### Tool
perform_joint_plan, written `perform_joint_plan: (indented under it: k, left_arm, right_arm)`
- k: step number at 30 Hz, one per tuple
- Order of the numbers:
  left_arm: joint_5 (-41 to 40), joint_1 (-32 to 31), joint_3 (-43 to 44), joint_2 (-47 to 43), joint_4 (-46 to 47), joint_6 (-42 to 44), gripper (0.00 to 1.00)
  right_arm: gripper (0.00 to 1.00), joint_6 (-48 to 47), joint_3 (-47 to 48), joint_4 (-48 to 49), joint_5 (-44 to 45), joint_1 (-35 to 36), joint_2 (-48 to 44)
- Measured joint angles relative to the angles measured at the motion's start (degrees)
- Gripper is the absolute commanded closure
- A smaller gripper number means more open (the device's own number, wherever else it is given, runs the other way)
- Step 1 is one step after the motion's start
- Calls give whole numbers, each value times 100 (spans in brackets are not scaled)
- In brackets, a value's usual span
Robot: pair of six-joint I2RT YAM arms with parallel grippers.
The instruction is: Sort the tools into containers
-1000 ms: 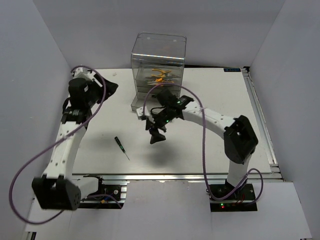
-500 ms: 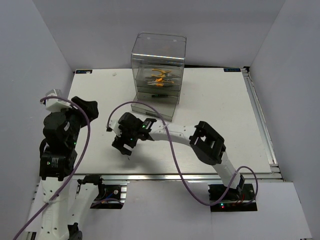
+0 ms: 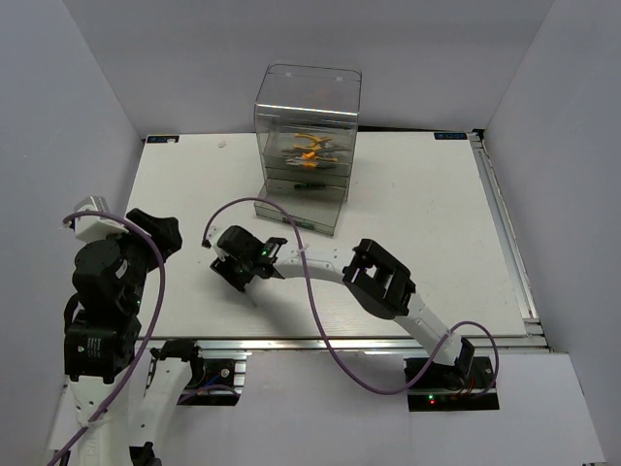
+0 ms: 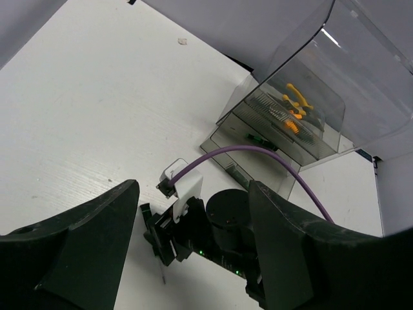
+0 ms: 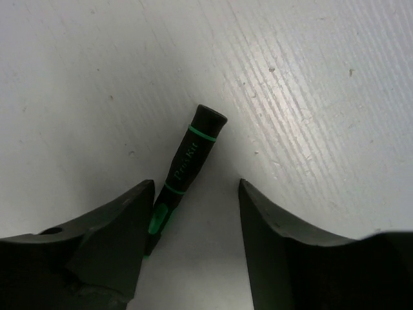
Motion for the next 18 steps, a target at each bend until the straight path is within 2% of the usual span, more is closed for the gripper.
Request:
perform_joint_plan:
  k: [2,7,12,16,18]
  left_arm:
    - [-20,0,0,-2,-59,-31,20]
    - [-61,0,0,15,-96,-92,20]
    - [-46,-2,-127,66,-9,-157,20]
    - [66,0,-455,72,195,-323,20]
    - [129,0,-669,76,348,-431,20]
  right_arm:
    - [49,-59,0,26,68,11,17]
    - [67,-232,-63,125,186,22,17]
    - [81,-527,-326,391,149,13,-83]
    - [93,-857,-446,415,-332,-138,-184]
    - [94,-1108,-483,304,-715,-291,-249]
